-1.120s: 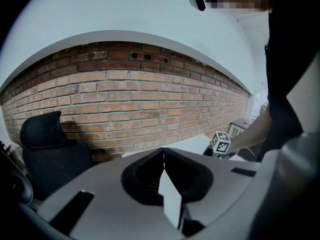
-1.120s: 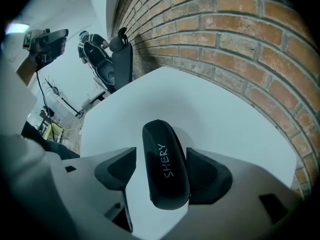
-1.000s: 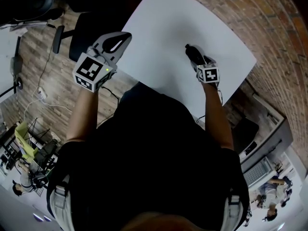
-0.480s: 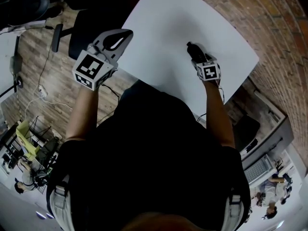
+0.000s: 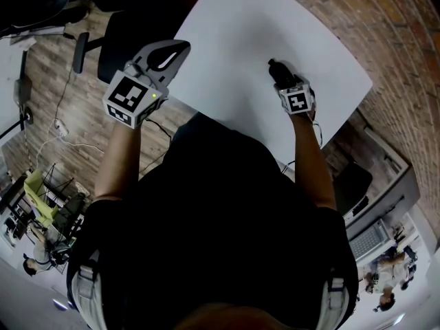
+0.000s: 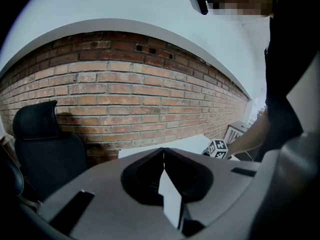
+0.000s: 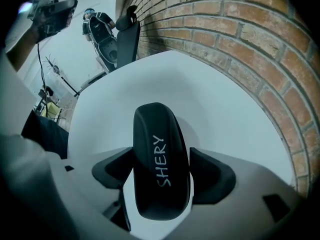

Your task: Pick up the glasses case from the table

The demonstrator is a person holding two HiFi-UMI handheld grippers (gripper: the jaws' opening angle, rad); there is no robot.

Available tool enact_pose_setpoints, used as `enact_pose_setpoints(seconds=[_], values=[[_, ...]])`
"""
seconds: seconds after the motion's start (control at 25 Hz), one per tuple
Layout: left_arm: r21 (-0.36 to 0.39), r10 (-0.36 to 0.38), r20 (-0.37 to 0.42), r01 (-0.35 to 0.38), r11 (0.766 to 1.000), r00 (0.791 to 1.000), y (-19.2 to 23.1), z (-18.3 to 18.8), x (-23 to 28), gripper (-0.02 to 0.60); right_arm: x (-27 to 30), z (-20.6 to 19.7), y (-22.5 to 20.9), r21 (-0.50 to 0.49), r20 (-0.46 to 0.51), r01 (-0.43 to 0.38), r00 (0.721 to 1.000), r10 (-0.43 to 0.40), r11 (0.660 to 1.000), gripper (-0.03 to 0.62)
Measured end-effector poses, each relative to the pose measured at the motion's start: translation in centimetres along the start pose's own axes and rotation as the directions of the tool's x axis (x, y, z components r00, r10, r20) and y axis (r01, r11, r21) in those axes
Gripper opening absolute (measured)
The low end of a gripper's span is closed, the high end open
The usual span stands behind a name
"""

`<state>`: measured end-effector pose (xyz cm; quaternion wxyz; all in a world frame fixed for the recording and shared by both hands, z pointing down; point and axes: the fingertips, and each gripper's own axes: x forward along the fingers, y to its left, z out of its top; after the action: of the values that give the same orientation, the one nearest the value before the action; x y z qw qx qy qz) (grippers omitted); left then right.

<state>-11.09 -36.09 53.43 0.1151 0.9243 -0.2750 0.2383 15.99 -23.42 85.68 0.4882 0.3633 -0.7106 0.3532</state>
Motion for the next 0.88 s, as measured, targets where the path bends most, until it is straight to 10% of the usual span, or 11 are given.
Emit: enact_pose_setpoints(seconds=[0.88], values=[[-0.02, -0.003, -0.015, 0.002, 1.0, 1.0, 0.2, -0.5, 0.2, 0.011, 1.2, 0.2, 0.1, -0.095, -0.022, 0.032, 0.999, -0.035, 0.995, 0.357]])
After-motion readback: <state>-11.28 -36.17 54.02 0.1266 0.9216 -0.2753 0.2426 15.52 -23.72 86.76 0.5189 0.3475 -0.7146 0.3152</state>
